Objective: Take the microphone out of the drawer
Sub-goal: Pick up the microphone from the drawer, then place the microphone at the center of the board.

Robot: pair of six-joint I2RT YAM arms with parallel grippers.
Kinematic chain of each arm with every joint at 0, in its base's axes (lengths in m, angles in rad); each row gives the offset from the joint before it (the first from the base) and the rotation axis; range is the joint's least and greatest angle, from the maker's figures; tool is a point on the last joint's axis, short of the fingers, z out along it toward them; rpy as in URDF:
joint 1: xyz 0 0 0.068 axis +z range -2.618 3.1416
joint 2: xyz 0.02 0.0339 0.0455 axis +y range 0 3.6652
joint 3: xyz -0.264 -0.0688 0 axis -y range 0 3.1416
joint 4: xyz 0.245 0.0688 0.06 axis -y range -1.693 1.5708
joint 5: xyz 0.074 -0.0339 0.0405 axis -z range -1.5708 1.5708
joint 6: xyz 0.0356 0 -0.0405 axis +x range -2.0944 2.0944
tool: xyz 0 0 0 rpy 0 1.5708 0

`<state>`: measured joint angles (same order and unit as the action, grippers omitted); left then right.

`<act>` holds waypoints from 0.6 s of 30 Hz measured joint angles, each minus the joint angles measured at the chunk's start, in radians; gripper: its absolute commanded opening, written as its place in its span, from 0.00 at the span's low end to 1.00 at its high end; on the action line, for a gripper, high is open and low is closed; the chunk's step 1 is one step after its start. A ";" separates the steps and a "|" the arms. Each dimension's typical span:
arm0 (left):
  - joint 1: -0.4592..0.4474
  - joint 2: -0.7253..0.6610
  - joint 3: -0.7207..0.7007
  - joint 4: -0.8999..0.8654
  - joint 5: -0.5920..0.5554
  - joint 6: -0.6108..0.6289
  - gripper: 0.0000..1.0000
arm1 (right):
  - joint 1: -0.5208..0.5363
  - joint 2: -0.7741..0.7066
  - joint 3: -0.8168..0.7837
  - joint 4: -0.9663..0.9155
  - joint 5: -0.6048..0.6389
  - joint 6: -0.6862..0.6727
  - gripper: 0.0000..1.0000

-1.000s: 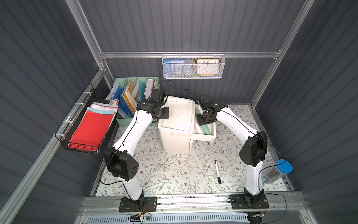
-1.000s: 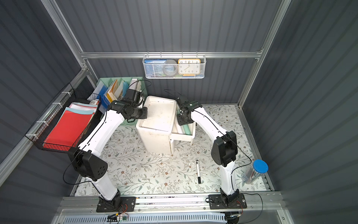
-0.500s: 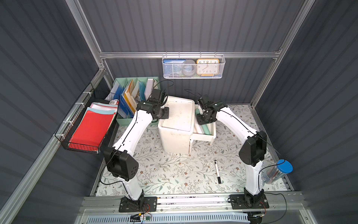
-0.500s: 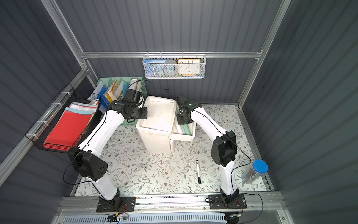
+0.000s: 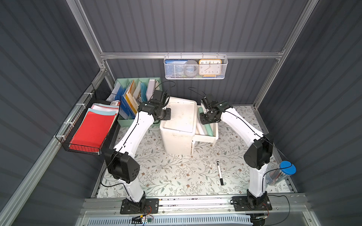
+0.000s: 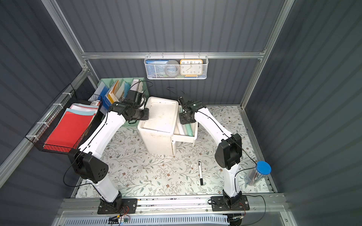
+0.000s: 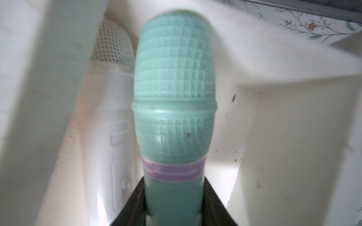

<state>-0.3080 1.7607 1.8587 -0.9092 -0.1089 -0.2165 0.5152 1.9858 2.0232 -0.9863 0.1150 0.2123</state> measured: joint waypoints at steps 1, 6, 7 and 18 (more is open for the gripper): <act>0.000 0.000 0.000 0.000 0.000 0.000 0.03 | 0.000 -0.013 0.000 0.003 0.003 0.004 0.09; 0.000 0.000 0.000 0.000 0.000 0.000 0.03 | 0.000 -0.083 0.000 0.035 0.020 0.021 0.08; 0.000 0.000 0.000 0.000 0.000 0.000 0.03 | 0.000 -0.092 0.000 0.040 0.023 0.023 0.07; 0.000 0.000 0.000 0.000 0.000 0.000 0.02 | -0.014 -0.206 -0.021 0.097 0.100 0.016 0.06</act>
<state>-0.3080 1.7607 1.8587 -0.9089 -0.1089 -0.2165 0.5007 1.7794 2.0026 -0.8898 0.2146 0.2283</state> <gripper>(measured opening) 0.188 0.375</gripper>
